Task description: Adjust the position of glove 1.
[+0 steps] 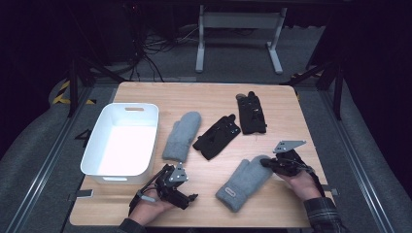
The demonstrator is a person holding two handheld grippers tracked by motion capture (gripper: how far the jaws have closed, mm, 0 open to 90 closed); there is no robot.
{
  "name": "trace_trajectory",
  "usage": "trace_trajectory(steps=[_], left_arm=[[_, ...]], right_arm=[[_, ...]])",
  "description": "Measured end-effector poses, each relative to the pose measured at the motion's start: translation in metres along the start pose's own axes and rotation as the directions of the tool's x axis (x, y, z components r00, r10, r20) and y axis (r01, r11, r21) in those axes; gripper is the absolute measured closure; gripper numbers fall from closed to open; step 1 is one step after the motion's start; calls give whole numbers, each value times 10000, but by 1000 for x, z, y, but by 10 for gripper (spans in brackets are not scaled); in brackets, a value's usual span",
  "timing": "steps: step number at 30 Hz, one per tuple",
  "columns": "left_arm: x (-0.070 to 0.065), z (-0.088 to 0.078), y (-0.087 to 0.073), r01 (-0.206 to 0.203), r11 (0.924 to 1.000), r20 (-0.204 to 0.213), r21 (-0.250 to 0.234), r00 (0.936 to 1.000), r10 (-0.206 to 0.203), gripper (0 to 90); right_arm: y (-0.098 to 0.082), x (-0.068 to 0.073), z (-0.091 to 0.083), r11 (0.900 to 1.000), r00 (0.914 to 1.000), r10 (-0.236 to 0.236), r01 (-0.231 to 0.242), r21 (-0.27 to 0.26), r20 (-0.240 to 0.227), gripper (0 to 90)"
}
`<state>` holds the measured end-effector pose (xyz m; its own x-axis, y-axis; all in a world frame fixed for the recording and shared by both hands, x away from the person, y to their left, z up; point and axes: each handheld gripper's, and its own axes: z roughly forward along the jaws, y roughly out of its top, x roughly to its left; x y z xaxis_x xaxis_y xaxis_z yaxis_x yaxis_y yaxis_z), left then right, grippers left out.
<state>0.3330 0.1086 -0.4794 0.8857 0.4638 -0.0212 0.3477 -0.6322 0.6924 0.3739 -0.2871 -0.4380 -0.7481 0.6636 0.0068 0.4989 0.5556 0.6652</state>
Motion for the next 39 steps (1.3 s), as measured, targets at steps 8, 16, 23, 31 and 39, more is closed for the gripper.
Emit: trace_trajectory(steps=[8, 16, 23, 31, 39], left_arm=[[0, 0, 0, 1, 10000, 0, 6, 10000, -1, 24], [0, 0, 0, 2, 10000, -2, 0, 10000, -2, 24], [0, 0, 0, 7, 10000, -11, -5, 10000, -7, 24], [0, 0, 0, -2, 10000, -3, -7, 10000, 2, 24], [-1, -1, 3, 234, 9995, -210, 220, 9995, -230, 25]], right_arm=[[-16, 3, -15, 9990, 9996, 285, -286, -344, -62, 898], [-27, -12, -43, 9885, 9907, 987, -867, -1241, 941, 768], [-53, -36, -47, 9713, 9592, 2206, -1993, -1301, 1768, 497], [-68, -52, -36, 9684, 9248, 2420, -2116, -1317, 2936, 232], [-70, -58, -27, 9653, 9223, 2572, -2314, -1210, 2885, 158]])
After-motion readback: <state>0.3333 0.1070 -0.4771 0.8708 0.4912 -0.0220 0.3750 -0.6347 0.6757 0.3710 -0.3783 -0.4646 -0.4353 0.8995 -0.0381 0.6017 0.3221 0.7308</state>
